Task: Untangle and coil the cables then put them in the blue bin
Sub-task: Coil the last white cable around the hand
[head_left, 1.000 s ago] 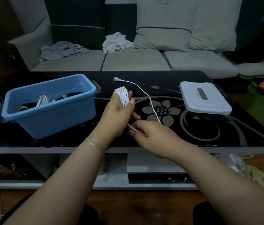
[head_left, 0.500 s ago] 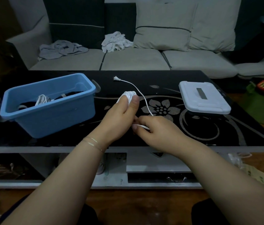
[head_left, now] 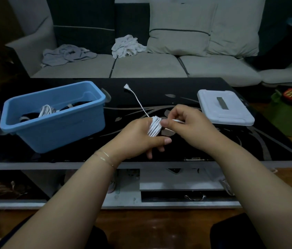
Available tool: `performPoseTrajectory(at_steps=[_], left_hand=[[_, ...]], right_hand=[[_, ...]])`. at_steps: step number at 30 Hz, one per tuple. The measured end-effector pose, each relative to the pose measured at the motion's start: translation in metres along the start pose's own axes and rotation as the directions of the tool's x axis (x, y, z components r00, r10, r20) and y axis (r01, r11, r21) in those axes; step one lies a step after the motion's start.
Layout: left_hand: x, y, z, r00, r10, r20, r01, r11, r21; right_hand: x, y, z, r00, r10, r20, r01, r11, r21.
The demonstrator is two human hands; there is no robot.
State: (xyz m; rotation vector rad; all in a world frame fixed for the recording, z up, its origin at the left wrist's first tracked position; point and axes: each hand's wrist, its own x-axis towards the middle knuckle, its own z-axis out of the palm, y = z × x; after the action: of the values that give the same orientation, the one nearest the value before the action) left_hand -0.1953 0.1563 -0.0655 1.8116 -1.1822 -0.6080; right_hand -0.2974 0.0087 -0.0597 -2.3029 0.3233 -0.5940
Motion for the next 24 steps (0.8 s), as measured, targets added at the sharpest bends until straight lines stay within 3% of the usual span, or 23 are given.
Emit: performPoseTrajectory(at_steps=[4, 13, 17, 21, 24], left_hand=[[0.000, 0.000, 0.003, 1.000, 0.000, 0.019, 0.001, 0.998, -0.063], [-0.003, 0.006, 0.010, 0.997, 0.061, -0.055, -0.074, 0.958, -0.277], [-0.001, 0.003, 0.018, 0.983, 0.043, -0.180, -0.099, 0.944, -0.316], [-0.002, 0.007, 0.017, 0.980, 0.065, -0.188, -0.130, 0.926, -0.354], [-0.003, 0.007, 0.017, 0.985, 0.058, -0.161, -0.119, 0.910, -0.396]], right_hand=[[0.001, 0.002, -0.002, 0.999, -0.050, -0.012, 0.050, 0.999, 0.004], [0.000, -0.002, 0.004, 0.999, 0.012, -0.046, 0.004, 0.947, 0.321], [-0.003, -0.003, 0.017, 0.987, 0.024, -0.159, 0.005, 0.984, 0.181], [0.003, -0.009, 0.014, 0.992, 0.109, -0.068, -0.064, 0.880, 0.470], [0.005, -0.009, 0.013, 0.989, 0.150, -0.001, -0.125, 0.825, 0.552]])
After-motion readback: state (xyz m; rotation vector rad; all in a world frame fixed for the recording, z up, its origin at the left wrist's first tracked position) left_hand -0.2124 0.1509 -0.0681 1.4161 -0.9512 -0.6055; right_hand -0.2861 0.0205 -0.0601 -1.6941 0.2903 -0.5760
